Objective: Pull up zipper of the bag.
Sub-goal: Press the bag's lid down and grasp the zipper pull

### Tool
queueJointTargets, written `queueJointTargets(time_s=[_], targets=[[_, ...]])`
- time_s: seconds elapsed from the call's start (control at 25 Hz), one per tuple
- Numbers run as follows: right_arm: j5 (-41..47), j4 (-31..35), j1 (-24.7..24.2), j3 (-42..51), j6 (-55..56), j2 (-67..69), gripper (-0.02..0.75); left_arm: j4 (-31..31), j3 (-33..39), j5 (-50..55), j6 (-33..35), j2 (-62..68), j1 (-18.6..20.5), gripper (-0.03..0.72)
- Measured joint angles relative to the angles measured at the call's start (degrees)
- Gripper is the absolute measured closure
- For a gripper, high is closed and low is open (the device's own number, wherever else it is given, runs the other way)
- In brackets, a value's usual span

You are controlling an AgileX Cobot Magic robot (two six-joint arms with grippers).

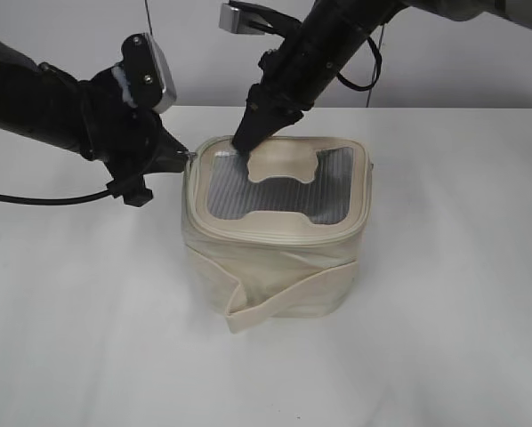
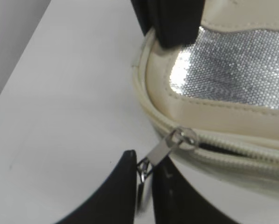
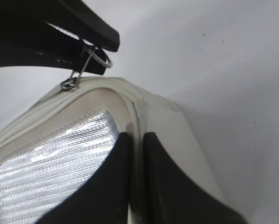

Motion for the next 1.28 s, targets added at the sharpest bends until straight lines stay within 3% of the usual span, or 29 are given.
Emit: queueJointTargets(time_s=[0.08,0.16,0.44,0.56,0.88,1.28], targets=[[0.00,0.00,0.00,0.00,0.00,0.00,0.682,0.79,0.00,0.78,-0.14,0.07,0.00,0.660],[0.00,0.00,-0.06,0.00,0.00,0.00,0.682,2.77,0.00,1.69,-2.26,0.36,0.00,0.681],[0.00,0.41,0.19,0.00,0.06,0.06,0.683,17.70,-0.47,8.03,-24.13,-1.84,-0.02,0.690],[0.06,1.03,0.46,0.19,0.47,0.06,0.684,21.21,0.30,11.30,-29.76,-4.66,-0.02,0.689],[0.16,2.72,1.16,0.44,3.46,0.35,0.684,18.25,8.75,12.20,-32.44,-11.70,-0.37,0.696],[0.16,3.19,1.00,0.46,9.50,0.35,0.684,17.05,9.27,10.81,-35.27,-12.13,-2.47,0.696]])
